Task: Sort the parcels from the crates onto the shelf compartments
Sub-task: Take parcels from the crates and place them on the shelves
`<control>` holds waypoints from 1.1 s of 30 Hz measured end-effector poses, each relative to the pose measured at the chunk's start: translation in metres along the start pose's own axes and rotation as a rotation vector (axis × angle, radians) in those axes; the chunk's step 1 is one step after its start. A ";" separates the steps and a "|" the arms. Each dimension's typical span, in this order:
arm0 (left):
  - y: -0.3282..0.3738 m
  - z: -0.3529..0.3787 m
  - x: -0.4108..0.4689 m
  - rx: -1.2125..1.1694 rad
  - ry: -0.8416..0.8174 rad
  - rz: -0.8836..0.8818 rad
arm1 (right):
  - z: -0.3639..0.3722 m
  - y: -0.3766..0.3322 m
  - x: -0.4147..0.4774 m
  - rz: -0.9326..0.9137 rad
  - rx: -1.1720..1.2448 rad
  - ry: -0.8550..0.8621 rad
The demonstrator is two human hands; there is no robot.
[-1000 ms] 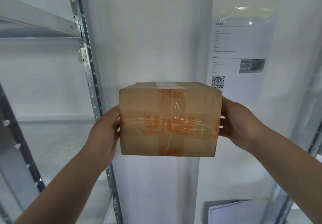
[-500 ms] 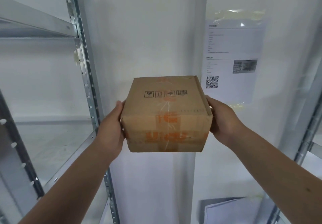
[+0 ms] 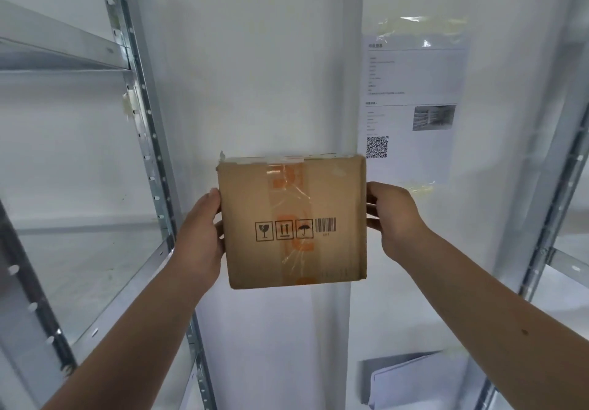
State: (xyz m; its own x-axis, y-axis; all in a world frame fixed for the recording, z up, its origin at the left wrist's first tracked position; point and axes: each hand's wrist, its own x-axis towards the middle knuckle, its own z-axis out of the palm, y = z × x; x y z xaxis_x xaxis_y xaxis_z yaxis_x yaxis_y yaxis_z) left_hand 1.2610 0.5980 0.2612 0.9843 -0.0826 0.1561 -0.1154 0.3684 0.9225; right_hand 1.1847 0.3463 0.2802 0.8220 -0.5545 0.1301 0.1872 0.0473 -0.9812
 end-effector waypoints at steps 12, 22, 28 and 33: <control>-0.014 -0.009 0.001 -0.013 -0.067 0.012 | -0.004 0.016 -0.001 -0.017 -0.008 0.014; -0.018 -0.016 -0.007 -0.013 -0.192 0.115 | -0.005 0.029 -0.008 0.002 0.069 0.035; -0.023 -0.019 -0.014 -0.019 -0.143 0.083 | -0.007 0.041 -0.011 0.017 0.026 0.001; -0.026 -0.024 -0.021 0.067 -0.113 0.033 | -0.010 0.054 -0.015 0.065 0.010 -0.011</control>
State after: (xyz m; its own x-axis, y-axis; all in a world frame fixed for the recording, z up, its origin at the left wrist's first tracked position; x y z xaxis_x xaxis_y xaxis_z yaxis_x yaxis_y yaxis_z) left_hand 1.2468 0.6127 0.2257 0.9590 -0.1764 0.2216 -0.1596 0.3100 0.9373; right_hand 1.1773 0.3483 0.2237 0.8383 -0.5410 0.0677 0.1385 0.0911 -0.9862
